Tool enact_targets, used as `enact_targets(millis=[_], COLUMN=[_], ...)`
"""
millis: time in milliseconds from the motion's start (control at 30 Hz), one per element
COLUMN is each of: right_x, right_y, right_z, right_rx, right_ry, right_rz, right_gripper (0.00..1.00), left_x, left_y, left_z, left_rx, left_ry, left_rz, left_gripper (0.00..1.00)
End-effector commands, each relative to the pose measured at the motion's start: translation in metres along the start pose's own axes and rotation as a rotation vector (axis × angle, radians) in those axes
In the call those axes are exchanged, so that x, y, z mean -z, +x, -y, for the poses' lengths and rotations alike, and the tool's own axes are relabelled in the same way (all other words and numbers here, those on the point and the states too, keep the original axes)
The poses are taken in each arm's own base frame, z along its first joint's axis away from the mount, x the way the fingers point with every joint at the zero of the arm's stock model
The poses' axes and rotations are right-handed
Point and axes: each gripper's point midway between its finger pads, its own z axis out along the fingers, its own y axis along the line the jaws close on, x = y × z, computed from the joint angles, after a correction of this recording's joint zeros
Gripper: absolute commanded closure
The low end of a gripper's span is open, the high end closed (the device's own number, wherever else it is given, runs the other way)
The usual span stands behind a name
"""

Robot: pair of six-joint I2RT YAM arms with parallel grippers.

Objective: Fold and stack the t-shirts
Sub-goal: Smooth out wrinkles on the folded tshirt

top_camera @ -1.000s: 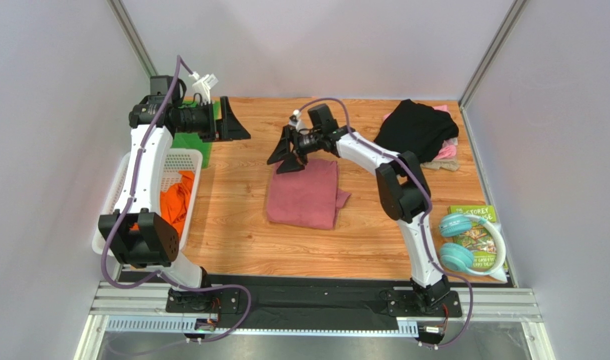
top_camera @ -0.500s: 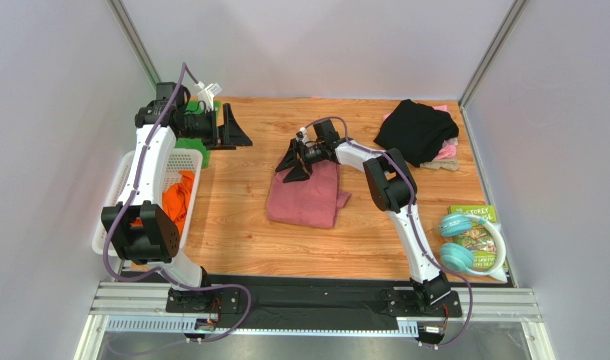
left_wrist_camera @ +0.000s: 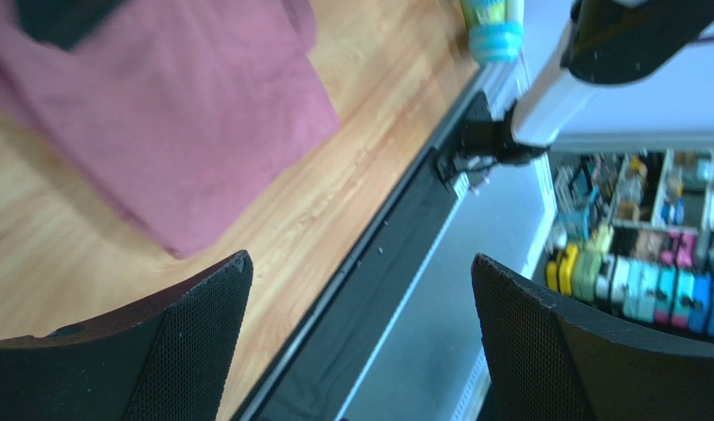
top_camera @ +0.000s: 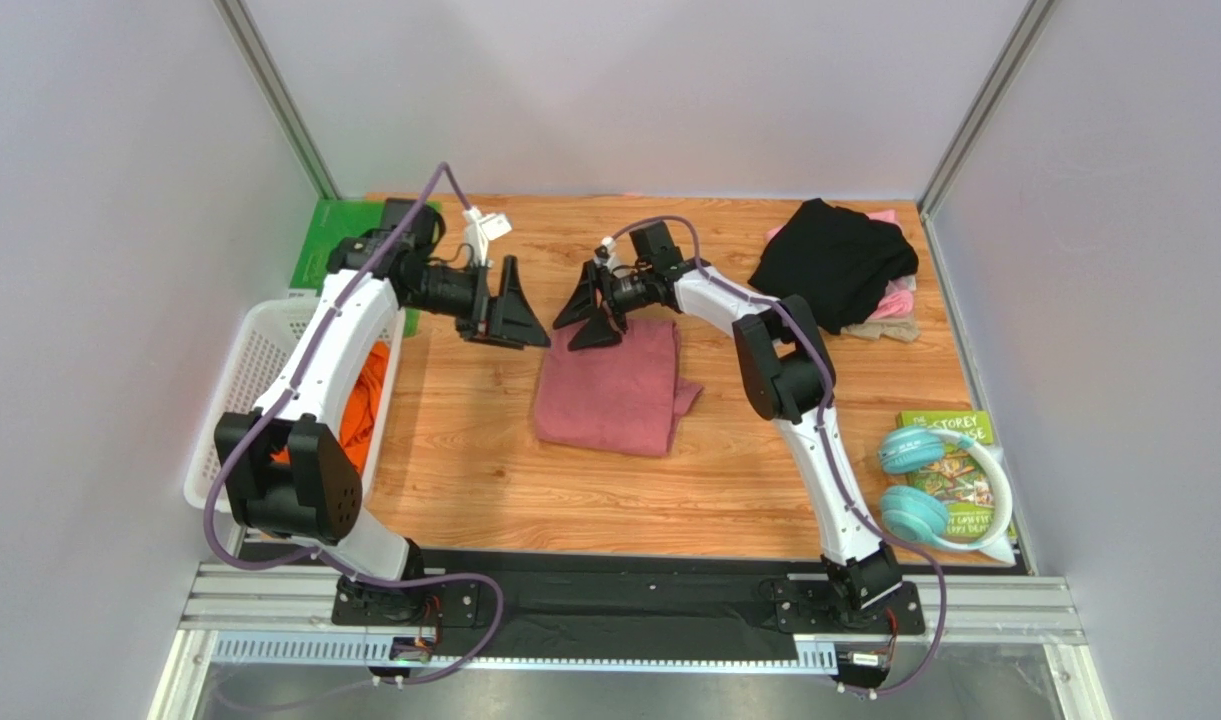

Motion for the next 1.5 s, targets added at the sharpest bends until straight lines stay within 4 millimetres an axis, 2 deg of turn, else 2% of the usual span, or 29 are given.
enact_targets(millis=[0,33,133,200,233,300,333,400,500,533,600,633,700,733,767,800,867,933,1067,1100,1167,1200,1300,1467], right_x=[0.012,0.011,0.001,-0.006,-0.012,-0.015,-0.019,-0.016,-0.008,0.001,0.008,0.016,0.024,0.030,0.032,0.033,0.030,0.020,-0.007,-0.013,-0.020,-0.020,-0.019,-0.011], right_y=[-0.007,-0.009,-0.014,-0.018,-0.019,-0.021,-0.021,-0.015,-0.009,-0.010,-0.009,-0.010,-0.012,-0.014,-0.014,-0.011,-0.008,-0.001,0.016,0.019,0.024,0.025,0.025,0.025], right_z=[-0.041,-0.039,-0.014,0.011,0.031,0.052,0.071,0.093,0.097,0.077,0.052,0.024,-0.007,-0.036,-0.050,-0.074,-0.089,-0.090,-0.048,-0.024,-0.005,0.018,0.048,0.076], right_rx=[0.064,0.062,0.014,-0.031,-0.067,-0.109,-0.143,-0.173,-0.174,-0.118,-0.067,-0.012,0.049,0.103,0.136,0.188,0.245,0.273,0.310,0.261,0.257,0.251,0.252,0.245], right_ry=[-0.061,-0.064,-0.056,-0.040,-0.024,-0.007,0.015,0.060,0.080,0.070,0.053,0.030,0.007,-0.019,-0.033,-0.056,-0.070,-0.049,0.030,0.081,0.131,0.198,0.303,0.391], right_rz=[0.024,0.022,0.012,0.005,0.003,0.002,0.001,-0.005,0.002,0.017,0.026,0.039,0.059,0.072,0.076,0.073,0.069,0.053,-0.025,-0.045,-0.070,-0.077,-0.079,-0.089], right_gripper=[0.38,0.38,0.38,0.38,0.38,0.39,0.39,0.39,0.39,0.39,0.39,0.39,0.38,0.38,0.38,0.38,0.38,0.38,0.38,0.38,0.38,0.38,0.38,0.37], left_x=[-0.005,-0.005,-0.003,-0.001,-0.001,-0.001,-0.001,-0.002,0.000,0.001,0.000,0.000,0.000,0.001,0.001,0.002,0.003,0.003,0.006,0.006,0.007,0.007,0.009,0.011], left_y=[0.011,0.011,0.009,0.008,0.009,0.009,0.010,0.011,0.009,0.008,0.006,0.006,0.004,0.005,0.004,0.004,0.005,0.004,0.002,0.002,0.001,0.000,-0.002,-0.004], left_z=[0.021,0.019,0.021,0.022,0.023,0.018,0.016,0.015,0.016,0.016,0.017,0.017,0.019,0.019,0.020,0.020,0.021,0.021,0.019,0.017,0.017,0.016,0.018,0.021], left_rx=[-0.071,-0.075,-0.086,-0.096,-0.099,-0.106,-0.102,-0.095,-0.101,-0.101,-0.103,-0.098,-0.100,-0.098,-0.101,-0.102,-0.110,-0.110,-0.105,-0.102,-0.101,-0.101,-0.098,-0.101], left_ry=[0.062,0.051,0.044,0.041,0.039,0.016,0.011,0.013,0.015,0.015,0.019,0.022,0.028,0.028,0.030,0.029,0.027,0.027,0.029,0.028,0.028,0.026,0.034,0.040], left_rz=[-0.018,-0.017,-0.008,-0.003,-0.003,-0.005,-0.007,-0.012,-0.002,-0.001,0.003,0.000,0.004,0.004,0.005,0.008,0.012,0.015,0.022,0.024,0.023,0.026,0.030,0.037], left_gripper=[0.00,0.00,0.00,0.00,0.00,0.00,0.00,0.00,0.00,0.00,0.00,0.00,0.00,0.00,0.00,0.00,0.00,0.00,0.00,0.00,0.00,0.00,0.00,0.00])
